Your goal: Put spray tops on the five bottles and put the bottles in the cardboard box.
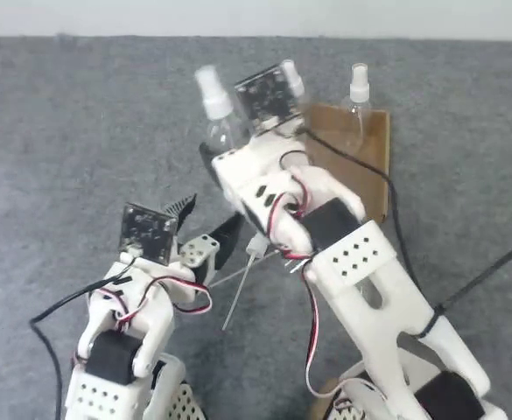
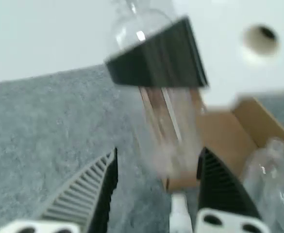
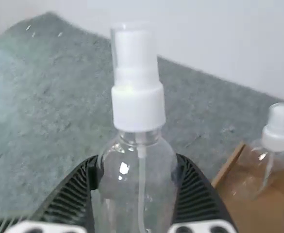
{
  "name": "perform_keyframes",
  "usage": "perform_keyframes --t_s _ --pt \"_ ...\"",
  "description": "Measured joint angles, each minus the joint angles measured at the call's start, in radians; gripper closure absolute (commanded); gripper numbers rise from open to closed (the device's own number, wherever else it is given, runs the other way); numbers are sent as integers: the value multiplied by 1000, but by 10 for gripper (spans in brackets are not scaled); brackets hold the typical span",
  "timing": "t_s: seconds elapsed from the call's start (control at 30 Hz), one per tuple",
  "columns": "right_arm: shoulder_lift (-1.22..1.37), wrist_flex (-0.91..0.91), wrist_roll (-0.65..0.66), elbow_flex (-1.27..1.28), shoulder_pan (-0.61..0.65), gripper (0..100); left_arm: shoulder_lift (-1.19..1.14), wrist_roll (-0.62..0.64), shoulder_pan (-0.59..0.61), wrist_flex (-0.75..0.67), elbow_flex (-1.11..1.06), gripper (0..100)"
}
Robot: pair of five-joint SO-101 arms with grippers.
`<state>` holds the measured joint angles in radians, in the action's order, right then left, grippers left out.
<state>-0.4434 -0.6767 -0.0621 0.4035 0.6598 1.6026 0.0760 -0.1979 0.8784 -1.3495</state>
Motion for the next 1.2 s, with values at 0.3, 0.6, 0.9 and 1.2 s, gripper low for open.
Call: perform_keyframes --t_s 0.3,0.6,0.9,1.2 --pt "-101 -180 2 -3 21 992 9 -5 32 -26 -2 750" --pt "-204 -233 2 -3 20 992 9 -6 32 -26 -2 754" --pt "-187 -170 95 -3 -155 992 2 -6 49 -26 -2 754" --pt "64 -11 103 -3 -324 992 0 -6 49 -75 -52 754"
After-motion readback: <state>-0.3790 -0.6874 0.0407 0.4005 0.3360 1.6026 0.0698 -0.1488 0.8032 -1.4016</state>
